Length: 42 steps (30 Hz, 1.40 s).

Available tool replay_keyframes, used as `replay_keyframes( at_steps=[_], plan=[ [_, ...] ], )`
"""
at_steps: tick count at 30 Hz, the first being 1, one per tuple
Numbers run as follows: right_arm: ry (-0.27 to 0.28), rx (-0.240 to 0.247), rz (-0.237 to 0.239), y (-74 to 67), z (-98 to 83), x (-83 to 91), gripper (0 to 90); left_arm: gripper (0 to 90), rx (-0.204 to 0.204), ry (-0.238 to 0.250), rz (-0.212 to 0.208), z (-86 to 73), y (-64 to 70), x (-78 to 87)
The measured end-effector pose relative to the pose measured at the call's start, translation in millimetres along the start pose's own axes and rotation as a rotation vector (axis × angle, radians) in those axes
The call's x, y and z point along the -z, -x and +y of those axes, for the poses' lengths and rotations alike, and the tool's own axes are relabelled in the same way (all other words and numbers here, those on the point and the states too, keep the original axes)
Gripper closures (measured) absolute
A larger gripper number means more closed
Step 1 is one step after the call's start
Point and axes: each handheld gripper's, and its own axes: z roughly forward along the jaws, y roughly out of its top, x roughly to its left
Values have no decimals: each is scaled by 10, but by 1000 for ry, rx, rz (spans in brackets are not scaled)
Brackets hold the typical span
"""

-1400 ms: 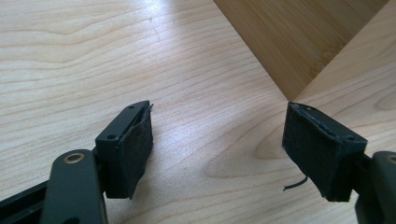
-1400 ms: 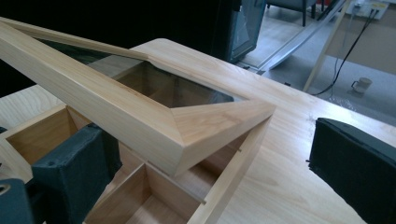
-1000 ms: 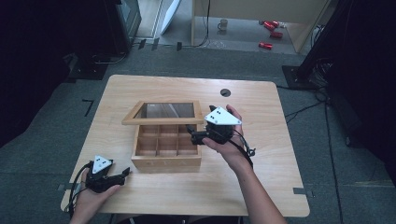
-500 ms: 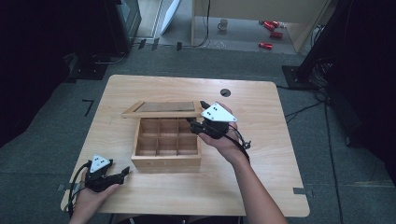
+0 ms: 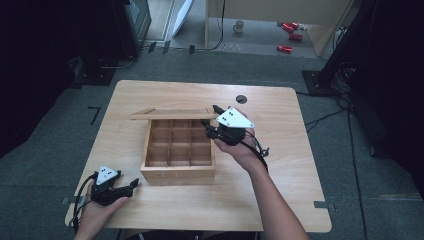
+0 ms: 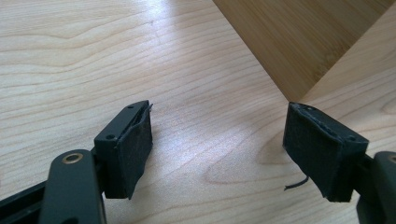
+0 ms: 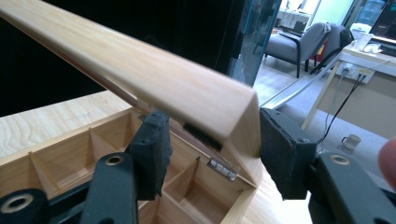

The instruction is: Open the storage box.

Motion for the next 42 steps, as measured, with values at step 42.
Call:
replay_keyframes(
  at_steps=[42],
  plan=[
    [-20, -99, -56, 451, 413, -396, 617, 251, -17, -10, 19, 4, 25, -7]
  ],
)
